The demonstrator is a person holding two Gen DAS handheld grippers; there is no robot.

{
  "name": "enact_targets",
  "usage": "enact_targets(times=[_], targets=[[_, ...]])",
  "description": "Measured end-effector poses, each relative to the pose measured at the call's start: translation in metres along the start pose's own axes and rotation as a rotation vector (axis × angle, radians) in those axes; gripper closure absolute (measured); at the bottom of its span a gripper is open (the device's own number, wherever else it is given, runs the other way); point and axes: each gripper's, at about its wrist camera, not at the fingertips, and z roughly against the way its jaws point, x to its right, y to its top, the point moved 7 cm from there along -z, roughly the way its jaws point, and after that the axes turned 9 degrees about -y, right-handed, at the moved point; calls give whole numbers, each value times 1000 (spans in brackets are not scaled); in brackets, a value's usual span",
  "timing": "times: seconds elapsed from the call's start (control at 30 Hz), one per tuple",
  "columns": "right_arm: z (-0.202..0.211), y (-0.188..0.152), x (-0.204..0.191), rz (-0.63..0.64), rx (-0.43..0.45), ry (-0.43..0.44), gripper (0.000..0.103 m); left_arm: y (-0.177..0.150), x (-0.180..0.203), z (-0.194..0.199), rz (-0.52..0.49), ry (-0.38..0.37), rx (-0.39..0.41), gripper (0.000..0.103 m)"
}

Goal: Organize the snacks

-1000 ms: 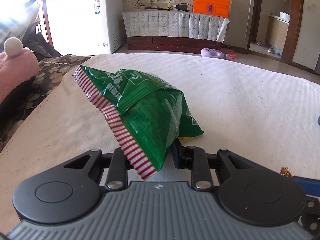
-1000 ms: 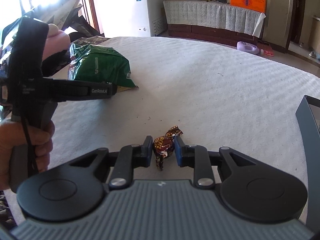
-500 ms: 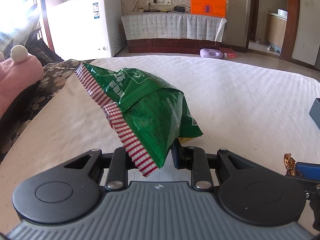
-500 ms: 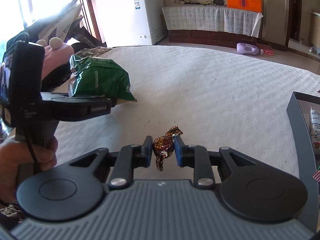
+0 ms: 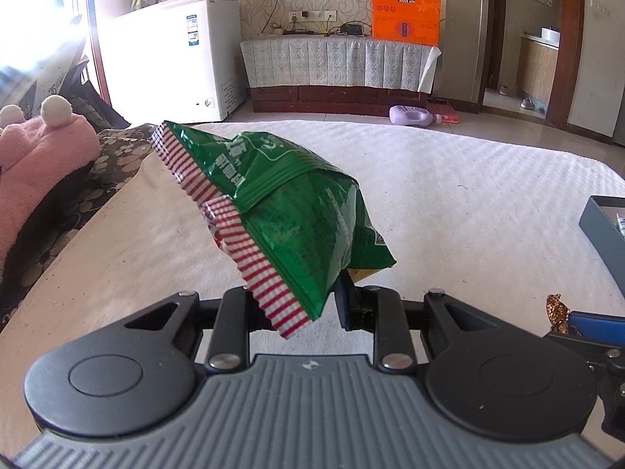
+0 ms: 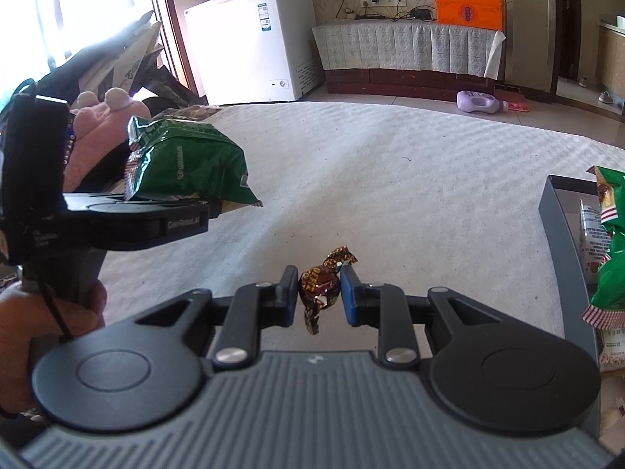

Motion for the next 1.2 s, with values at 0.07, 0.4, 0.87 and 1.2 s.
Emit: enact_targets(times=[0.07,0.4,0.87,1.2], targets=[[1,-1,1,-2,2,-2,76,-1,2,5,-2,1,2,73],[6,-6,3,-16,0,-6,76,-5,11,21,-8,-2,8,73],[21,-16,8,-23,8,-12,76,-10,29,46,-32,-18,21,73],[39,-21,22,-35,17,-27,76,-17,46,56,-64,-21,23,73]])
